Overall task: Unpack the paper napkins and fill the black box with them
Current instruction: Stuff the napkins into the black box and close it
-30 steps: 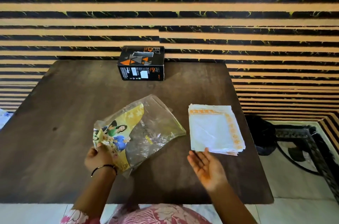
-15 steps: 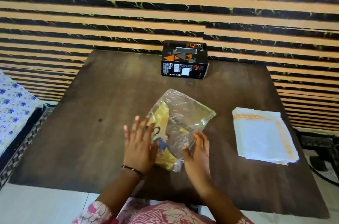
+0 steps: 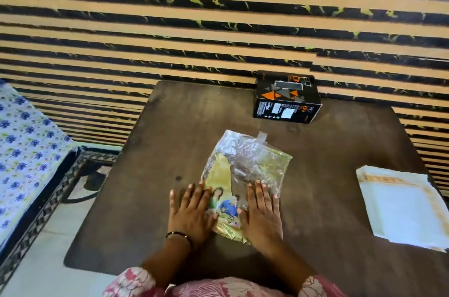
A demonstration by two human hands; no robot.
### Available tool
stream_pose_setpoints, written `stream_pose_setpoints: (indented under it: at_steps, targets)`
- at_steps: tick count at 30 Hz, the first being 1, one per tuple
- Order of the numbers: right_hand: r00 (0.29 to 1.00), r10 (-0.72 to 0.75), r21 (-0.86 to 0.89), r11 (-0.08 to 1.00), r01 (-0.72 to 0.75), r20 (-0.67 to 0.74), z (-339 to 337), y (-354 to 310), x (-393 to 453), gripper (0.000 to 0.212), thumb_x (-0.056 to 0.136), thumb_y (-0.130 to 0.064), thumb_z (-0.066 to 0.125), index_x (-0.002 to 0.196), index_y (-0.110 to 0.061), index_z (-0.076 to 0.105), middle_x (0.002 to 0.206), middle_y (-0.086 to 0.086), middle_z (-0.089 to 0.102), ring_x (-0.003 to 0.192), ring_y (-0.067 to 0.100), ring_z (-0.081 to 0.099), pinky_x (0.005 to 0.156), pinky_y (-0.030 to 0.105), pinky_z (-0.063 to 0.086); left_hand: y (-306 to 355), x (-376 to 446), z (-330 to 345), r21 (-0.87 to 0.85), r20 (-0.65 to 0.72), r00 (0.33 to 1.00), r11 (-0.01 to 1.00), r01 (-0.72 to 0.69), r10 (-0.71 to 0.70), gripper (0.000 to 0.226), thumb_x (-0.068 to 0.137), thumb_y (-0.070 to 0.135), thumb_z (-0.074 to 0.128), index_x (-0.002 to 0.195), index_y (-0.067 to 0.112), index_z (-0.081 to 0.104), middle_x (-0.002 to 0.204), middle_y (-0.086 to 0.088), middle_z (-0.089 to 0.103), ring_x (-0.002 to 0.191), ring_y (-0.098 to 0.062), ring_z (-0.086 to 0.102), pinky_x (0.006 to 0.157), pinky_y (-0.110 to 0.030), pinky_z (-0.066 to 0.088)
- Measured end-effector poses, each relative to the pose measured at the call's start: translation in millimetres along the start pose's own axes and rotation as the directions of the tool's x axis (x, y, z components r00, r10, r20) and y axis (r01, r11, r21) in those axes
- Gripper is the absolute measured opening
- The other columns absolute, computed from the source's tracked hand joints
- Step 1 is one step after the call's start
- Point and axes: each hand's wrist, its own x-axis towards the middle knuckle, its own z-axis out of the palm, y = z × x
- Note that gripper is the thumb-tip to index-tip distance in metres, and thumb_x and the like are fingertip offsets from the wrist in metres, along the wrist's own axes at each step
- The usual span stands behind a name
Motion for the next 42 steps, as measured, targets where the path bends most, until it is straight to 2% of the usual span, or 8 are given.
stream_pose_setpoints:
  at_steps: [6, 11, 17, 25, 29, 36, 39, 42]
  targets:
    - [0.985, -0.161, -0.024, 0.986, 0.163, 0.068, -0.8, -47.2, 24.3, 0.065, 0.081, -0.049, 0.037, 0.135, -0.013, 0.044, 0.143, 0.009, 0.046, 0.133, 0.027, 0.042, 0.106, 0.044, 0.013, -42.6, -8.7, -2.0, -0.066, 0.016, 0.989, 0.987, 0.149, -0.148, 0.068, 0.075, 0.058, 0.03, 0.129, 0.021, 0.052, 0.136, 0.002, 0.054, 0.126, -0.025, 0.05, 0.109, -0.046, -0.021]
    - [0.943, -0.326, 0.069, 0.944, 0.322, 0.062, 1.5, -63.8, 42.3, 0.077, 0.08, -0.056, 0.007, 0.148, -0.019, 0.001, 0.158, 0.002, -0.009, 0.141, 0.017, -0.021, 0.11, 0.038, -0.019, -65.4, -9.4, 0.1, -0.055, -0.01, 0.976, 0.974, 0.218, -0.219, 0.09, 0.063, 0.064, -0.009, 0.146, 0.03, 0.001, 0.158, 0.009, -0.001, 0.145, -0.019, -0.007, 0.101, -0.051, -0.031]
    - [0.945, -0.315, 0.34, 0.883, 0.325, -0.086, -22.7, -49.7, 31.0, 0.085, 0.078, -0.068, -0.002, 0.147, -0.021, 0.016, 0.158, -0.004, 0.01, 0.143, 0.008, -0.005, 0.114, 0.031, -0.011, -52.4, -8.1, -22.4, -0.168, 0.008, 0.959, 0.945, 0.282, -0.284, 0.062, 0.091, 0.055, 0.028, 0.145, 0.032, 0.009, 0.158, 0.005, -0.01, 0.141, -0.029, -0.022, 0.106, -0.064, -0.016]
    - [0.968, -0.183, 0.226, 0.949, 0.22, -0.174, -53.9, 33.3, 17.2, 0.085, 0.081, -0.068, -0.003, 0.146, -0.02, 0.022, 0.158, -0.003, 0.012, 0.145, 0.011, 0.003, 0.116, 0.035, -0.006, 20.4, 27.7, -62.3, -0.483, -0.182, 0.967, 0.873, 0.069, -0.177, 0.084, 0.073, 0.065, 0.021, 0.142, 0.016, 0.029, 0.154, -0.01, 0.02, 0.144, -0.031, 0.011, 0.116, -0.047, 0.012]
    - [0.982, 0.001, 0.254, 0.966, 0.048, -0.19, -74.6, 69.8, 21.7, 0.081, 0.078, -0.063, 0.006, 0.144, -0.019, 0.026, 0.156, -0.003, 0.021, 0.145, 0.011, 0.01, 0.116, 0.041, -0.005, 59.5, 50.3, -77.0, -0.718, -0.182, 0.976, 0.695, -0.048, -0.122, 0.05, 0.091, 0.025, 0.052, 0.136, 0.009, 0.038, 0.143, -0.011, 0.039, 0.132, -0.026, 0.038, 0.108, -0.037, 0.034]
    - [0.97, 0.166, 0.434, 0.898, -0.076, -0.174, -129.9, 126.9, 63.6, 0.059, 0.094, -0.047, 0.034, 0.144, -0.02, 0.025, 0.154, 0.002, 0.027, 0.145, 0.013, 0.013, 0.117, 0.039, -0.004, 111.8, 119.6, -125.9, -0.958, -0.154, 0.974, 0.266, -0.106, -0.167, 0.033, 0.087, 0.001, 0.04, 0.06, 0.017, 0.052, 0.052, 0.006, 0.042, 0.035, -0.004, 0.044, 0.049, -0.012, 0.041]
    - [0.963, 0.205, 0.517, 0.851, -0.087, -0.175, -149.1, 138.1, 86.2, 0.057, 0.094, -0.046, 0.035, 0.144, -0.019, 0.026, 0.153, 0.005, 0.029, 0.144, 0.016, 0.016, 0.119, 0.039, 0.001, 121.7, 153.6, -122.1, -0.84, -0.101, 0.98, 0.543, 0.008, -0.17, 0.028, 0.091, 0.01, 0.049, 0.092, 0.038, 0.043, 0.087, 0.016, 0.047, 0.068, 0.002, 0.053, 0.07, -0.018, 0.045]
    - [0.956, 0.26, 0.627, 0.769, -0.122, -0.132, -164.5, 142.3, 110.4, 0.057, 0.094, -0.046, 0.036, 0.143, -0.021, 0.028, 0.152, 0.006, 0.031, 0.143, 0.023, 0.02, 0.119, 0.042, 0.01, 133.5, 177.7, -131.8, -0.916, 0.001, 0.976, 0.391, 0.088, -0.217, 0.029, 0.091, 0.015, 0.052, 0.111, 0.03, 0.037, 0.084, 0.023, 0.038, 0.072, 0.006, 0.04, 0.08, -0.021, 0.038]
